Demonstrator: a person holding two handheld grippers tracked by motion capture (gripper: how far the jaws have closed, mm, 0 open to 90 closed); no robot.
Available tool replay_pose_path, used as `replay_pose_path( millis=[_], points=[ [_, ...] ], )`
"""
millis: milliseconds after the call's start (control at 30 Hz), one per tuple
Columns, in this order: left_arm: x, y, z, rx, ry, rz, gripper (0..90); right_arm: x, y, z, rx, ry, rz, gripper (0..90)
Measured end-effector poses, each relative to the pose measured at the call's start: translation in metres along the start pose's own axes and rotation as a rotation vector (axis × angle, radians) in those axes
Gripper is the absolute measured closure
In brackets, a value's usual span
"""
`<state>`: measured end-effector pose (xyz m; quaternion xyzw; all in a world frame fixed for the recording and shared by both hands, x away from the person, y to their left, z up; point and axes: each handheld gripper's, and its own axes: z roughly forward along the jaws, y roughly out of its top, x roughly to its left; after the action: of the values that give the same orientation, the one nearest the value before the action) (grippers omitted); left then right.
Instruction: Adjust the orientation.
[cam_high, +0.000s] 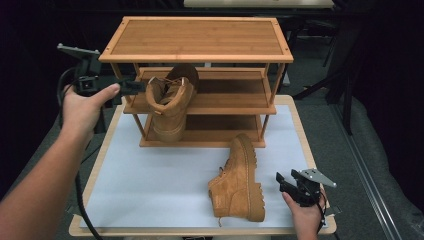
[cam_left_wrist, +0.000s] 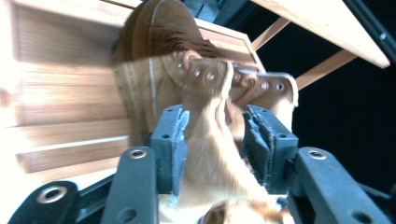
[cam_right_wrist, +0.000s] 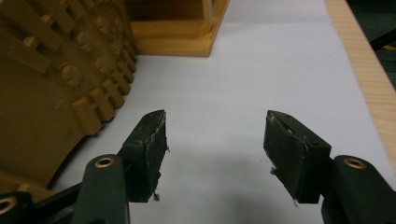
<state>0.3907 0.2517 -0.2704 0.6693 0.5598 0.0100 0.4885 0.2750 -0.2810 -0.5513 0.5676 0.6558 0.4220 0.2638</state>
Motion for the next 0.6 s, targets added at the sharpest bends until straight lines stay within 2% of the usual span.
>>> replay_pose_path(
  millis=[33, 67, 167, 300, 333, 367, 400, 467, 533, 567, 600],
  points=[
    [0.000, 0.000, 0.000, 0.000, 0.000, 0.000, 58.9, 0.001, 0.001, 0.001, 0.006, -0.002, -0.008, 39.3],
    [0.006, -0.009, -0.010, 0.001, 0.021, 0.029, 58.8, 0.003, 0.002, -0.001, 0.023, 0.003, -0.018, 40.2],
    [0.019, -0.027, -0.017, 0.025, 0.066, 0.091, 59.8, 0.009, 0.009, -0.005, 0.023, -0.007, -0.054, 44.5],
    [0.044, -0.056, -0.014, 0.036, 0.071, 0.145, 60.7, 0.018, 0.021, -0.013, 0.028, -0.002, -0.084, 52.8],
    [0.051, -0.063, -0.012, 0.033, 0.071, 0.142, 60.2, 0.020, 0.023, -0.014, 0.030, 0.003, -0.090, 54.2],
    [0.059, -0.072, -0.009, 0.034, 0.068, 0.138, 59.5, 0.021, 0.026, -0.015, 0.039, 0.034, -0.097, 57.0],
    [0.067, -0.081, -0.005, 0.027, 0.060, 0.129, 59.6, 0.023, 0.027, -0.016, 0.038, 0.035, -0.102, 60.8],
    [0.084, -0.100, 0.005, 0.009, 0.060, 0.107, 59.6, 0.026, 0.030, -0.016, 0.050, 0.065, -0.127, 68.8],
    [0.098, -0.115, 0.017, 0.023, 0.063, 0.093, 59.5, 0.029, 0.033, -0.017, 0.062, 0.074, -0.148, 74.6],
    [0.104, -0.122, 0.022, 0.026, 0.070, 0.089, 59.4, 0.029, 0.035, -0.016, 0.071, 0.085, -0.154, 77.3],
    [0.104, -0.122, 0.022, 0.026, 0.070, 0.089, 59.0, 0.029, 0.037, -0.016, 0.079, 0.096, -0.162, 79.7]
  ],
)
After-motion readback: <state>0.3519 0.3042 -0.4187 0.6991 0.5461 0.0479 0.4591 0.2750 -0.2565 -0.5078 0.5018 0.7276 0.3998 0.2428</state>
